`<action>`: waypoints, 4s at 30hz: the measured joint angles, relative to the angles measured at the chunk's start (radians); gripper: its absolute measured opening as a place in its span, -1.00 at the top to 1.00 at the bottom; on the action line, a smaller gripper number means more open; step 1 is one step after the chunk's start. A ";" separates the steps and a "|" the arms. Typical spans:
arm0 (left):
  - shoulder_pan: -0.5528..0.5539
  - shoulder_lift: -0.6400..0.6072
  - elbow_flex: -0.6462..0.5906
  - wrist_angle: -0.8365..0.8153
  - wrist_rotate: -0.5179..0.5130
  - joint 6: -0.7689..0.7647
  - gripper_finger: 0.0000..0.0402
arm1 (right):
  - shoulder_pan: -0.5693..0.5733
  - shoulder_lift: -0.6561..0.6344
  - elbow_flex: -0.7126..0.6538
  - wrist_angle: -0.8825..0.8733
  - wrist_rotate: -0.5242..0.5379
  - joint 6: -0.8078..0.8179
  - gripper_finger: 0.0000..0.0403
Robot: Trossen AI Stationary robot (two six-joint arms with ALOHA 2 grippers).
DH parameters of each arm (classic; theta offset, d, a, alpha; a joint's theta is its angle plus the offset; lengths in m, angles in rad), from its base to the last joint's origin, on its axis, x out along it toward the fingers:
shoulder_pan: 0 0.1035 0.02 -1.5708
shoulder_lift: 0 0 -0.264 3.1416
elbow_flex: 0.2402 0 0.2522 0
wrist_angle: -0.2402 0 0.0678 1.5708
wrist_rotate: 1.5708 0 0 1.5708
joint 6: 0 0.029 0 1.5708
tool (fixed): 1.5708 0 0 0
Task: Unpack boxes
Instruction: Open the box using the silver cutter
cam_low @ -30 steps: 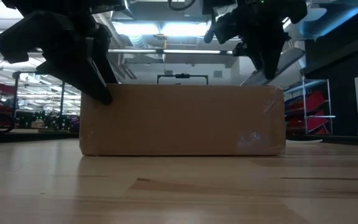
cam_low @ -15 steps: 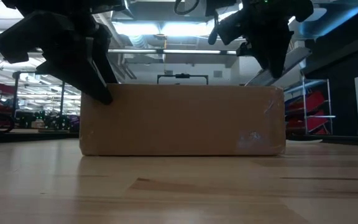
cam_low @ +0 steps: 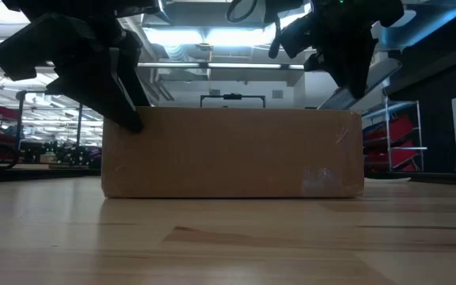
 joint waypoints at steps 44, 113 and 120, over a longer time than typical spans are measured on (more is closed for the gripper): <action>-0.040 -0.002 0.001 0.002 0.065 -0.026 -0.17 | -0.112 -0.537 -0.534 0.625 -0.277 0.556 0.69; -0.046 -0.003 0.001 0.007 0.126 0.010 -0.17 | -0.085 -0.729 -0.930 1.087 -0.297 1.153 0.69; -0.046 -0.003 0.000 0.016 0.126 0.010 -0.17 | -0.085 -0.727 -0.930 1.130 -0.267 1.155 0.69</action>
